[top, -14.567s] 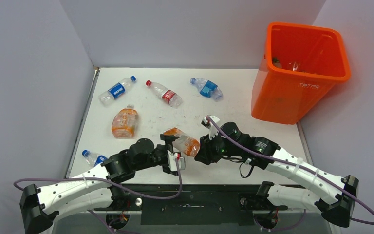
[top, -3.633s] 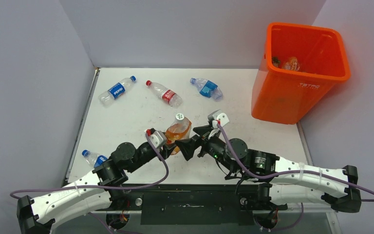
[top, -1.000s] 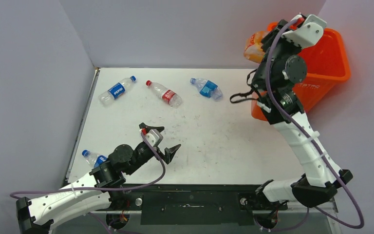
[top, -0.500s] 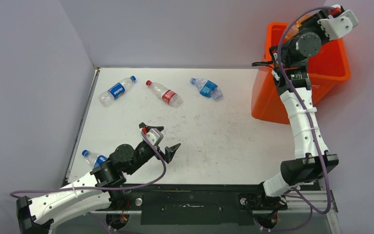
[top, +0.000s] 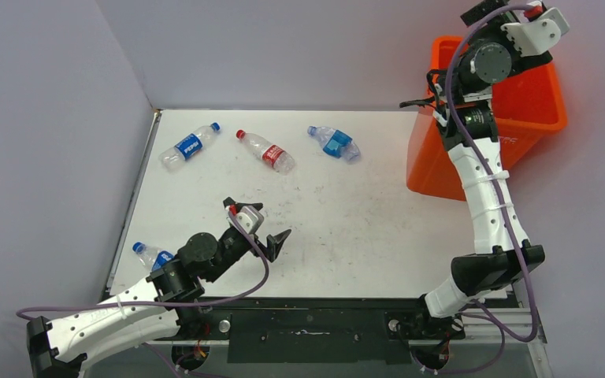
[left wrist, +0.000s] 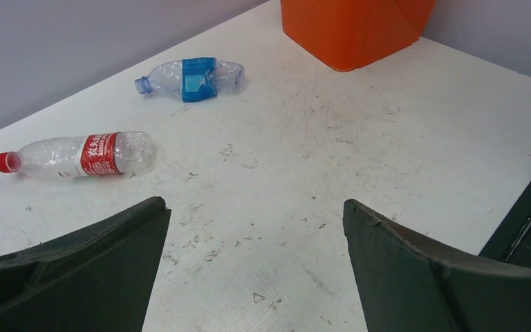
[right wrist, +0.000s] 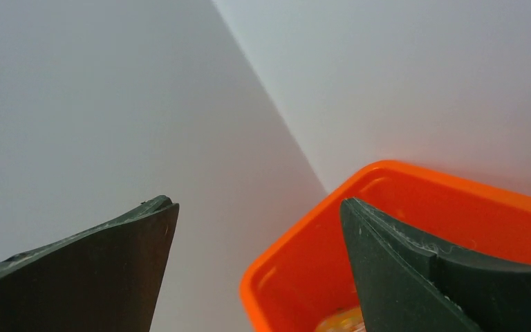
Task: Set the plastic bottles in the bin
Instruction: Place the plastic bottle in the trash bin, then pick up the plastic bottle from the corner of the board.
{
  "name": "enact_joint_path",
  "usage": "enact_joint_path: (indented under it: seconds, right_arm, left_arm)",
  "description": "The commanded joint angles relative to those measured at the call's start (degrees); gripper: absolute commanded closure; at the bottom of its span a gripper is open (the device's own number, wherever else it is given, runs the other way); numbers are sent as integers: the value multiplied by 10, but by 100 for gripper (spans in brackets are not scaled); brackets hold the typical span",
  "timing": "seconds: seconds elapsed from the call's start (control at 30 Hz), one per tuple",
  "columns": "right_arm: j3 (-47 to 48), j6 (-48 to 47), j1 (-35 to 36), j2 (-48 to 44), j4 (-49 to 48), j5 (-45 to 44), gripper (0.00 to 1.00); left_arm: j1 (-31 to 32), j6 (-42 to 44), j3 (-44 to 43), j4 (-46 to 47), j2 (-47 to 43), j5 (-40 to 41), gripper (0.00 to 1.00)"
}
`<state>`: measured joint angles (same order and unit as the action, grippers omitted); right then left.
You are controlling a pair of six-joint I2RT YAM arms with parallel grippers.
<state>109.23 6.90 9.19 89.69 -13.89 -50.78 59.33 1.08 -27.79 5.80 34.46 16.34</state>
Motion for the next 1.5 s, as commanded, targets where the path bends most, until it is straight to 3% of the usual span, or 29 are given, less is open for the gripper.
enact_joint_path:
  seconds: [0.0,0.13,0.33,0.5,0.67,0.83,0.93,1.07,1.17,1.3,1.47]
  right_arm:
    - [59,-38,98,-22,-20,40,10]
    - [64,-31,175,-44,25,96,10]
    - [-87,77,206,-133,75,287,10]
    - [-273,147,239,-195,80,391,10]
    - [-482,193,287,-255,24,426,10]
    - [-641,239,331,-276,3,437,10]
    - [-701,253,359,-264,-8,450,10]
    - [-742,264,404,-230,-21,461,9]
    - [-752,271,428,-201,-35,460,9]
    - [-750,285,445,-156,-71,480,9]
    - [-718,282,466,-113,-72,501,9]
  left_arm:
    - [4,-4,-28,19,2,14,4]
    - [4,-4,-29,17,6,25,4]
    - [3,-7,-37,0,7,86,4]
    - [3,-36,-64,-49,14,163,4]
    - [-10,-61,-63,-57,19,243,4]
    - [-57,-180,-99,-156,50,282,4]
    - [-101,-301,-128,-264,73,277,4]
    - [-165,-392,-131,-379,60,309,4]
    - [-287,-397,-153,-442,60,265,4]
    - [-467,-436,-191,-515,123,181,4]
    - [-582,-522,-195,-570,179,174,4]
